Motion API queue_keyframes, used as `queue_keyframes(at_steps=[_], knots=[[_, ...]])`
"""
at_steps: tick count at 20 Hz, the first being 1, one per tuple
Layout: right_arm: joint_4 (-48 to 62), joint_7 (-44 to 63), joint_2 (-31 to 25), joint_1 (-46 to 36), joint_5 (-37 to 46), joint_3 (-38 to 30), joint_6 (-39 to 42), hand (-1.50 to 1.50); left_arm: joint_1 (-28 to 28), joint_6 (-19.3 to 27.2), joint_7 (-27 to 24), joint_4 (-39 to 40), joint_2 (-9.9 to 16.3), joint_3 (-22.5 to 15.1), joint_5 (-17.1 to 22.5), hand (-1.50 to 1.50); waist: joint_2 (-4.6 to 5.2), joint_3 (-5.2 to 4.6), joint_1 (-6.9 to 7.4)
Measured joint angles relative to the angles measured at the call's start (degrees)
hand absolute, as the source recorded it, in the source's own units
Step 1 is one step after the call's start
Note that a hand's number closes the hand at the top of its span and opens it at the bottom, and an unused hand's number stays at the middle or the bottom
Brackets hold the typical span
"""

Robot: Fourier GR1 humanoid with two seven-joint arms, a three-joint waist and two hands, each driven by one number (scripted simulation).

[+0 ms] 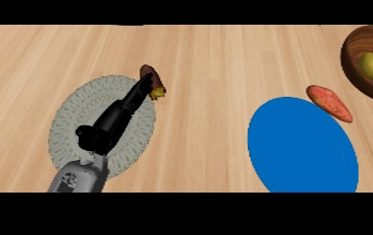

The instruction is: Pick the lemon from the plate and place it in the bowl

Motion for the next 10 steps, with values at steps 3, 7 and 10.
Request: queue_keyframes(at_steps=[3,7,10], knots=[[1.79,1.69,-2.25,0.24,-1.86,-2.01,1.41,-1.5,0.15,-0.38,-0.12,-0.09,-0.14,-0.16,0.29,0.0,0.31,0.11,0.2],[3.32,3.09,-5.4,1.13,-4.2,-4.47,2.81,-1.5,-0.14,-0.18,-0.13,-0.48,-0.09,0.15,0.21,0.0,0.75,0.34,0.35],[3.98,3.84,-7.18,1.92,-5.81,-6.09,3.86,-1.5,-0.06,-0.06,-0.38,-0.48,-0.11,0.11,-0.02,0.0,1.01,0.49,0.3]])
